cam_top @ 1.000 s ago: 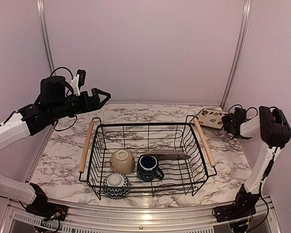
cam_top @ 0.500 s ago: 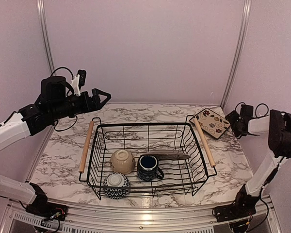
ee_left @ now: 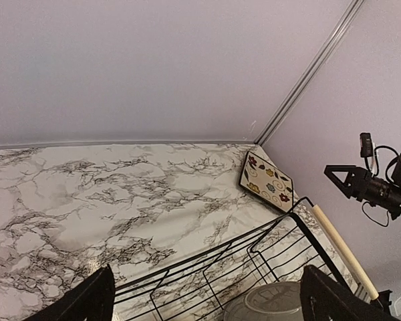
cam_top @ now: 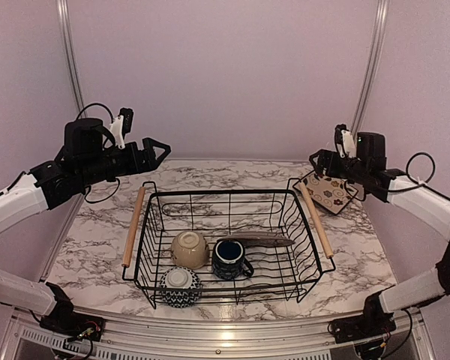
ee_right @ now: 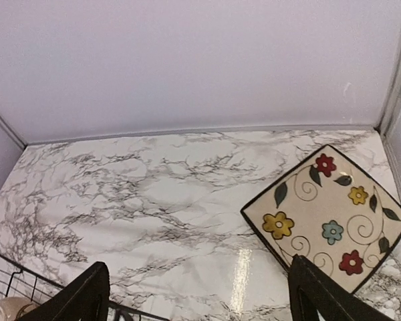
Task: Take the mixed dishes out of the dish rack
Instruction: Grab the plate from the dish rack.
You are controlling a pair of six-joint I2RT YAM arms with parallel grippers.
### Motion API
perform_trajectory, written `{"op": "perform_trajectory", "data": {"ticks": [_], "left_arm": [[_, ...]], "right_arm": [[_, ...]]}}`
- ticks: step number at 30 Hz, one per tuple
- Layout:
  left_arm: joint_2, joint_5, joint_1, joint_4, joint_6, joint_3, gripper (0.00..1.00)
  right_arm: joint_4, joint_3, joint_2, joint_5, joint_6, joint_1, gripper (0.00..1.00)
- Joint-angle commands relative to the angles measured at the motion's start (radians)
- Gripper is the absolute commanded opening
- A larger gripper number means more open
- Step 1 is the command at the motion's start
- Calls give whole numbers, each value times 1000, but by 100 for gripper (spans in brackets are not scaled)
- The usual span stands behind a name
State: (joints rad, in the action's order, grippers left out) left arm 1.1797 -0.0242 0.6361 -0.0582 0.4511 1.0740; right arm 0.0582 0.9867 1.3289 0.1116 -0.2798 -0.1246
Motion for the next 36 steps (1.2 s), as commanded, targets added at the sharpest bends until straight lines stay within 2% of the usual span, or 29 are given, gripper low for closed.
{"op": "perform_trajectory", "data": {"ticks": [1, 6, 11, 14, 23, 30, 36], "left_arm": [[0, 20, 4, -32, -23, -8, 99], [5, 20, 4, -33, -28, -4, 99], [22, 20, 4, -37, -32, 9, 99], [30, 19, 4, -45, -39, 17, 99], [29, 49, 4, -60, -54, 23, 99], [59, 39, 4, -52, -60, 37, 99], [68, 35, 4, -49, -59, 46, 99]], "right_arm": [[112, 36, -105, 100, 271, -159, 88], [279, 116, -122, 77, 496, -428, 86], [448, 226, -58, -64, 615, -693, 86], [552, 281, -1, -88, 663, -784, 85], [782, 359, 99, -201, 682, -918, 83], [810, 344, 136, -317, 672, -975, 82], [777, 308, 149, -461, 705, -983, 75]]}}
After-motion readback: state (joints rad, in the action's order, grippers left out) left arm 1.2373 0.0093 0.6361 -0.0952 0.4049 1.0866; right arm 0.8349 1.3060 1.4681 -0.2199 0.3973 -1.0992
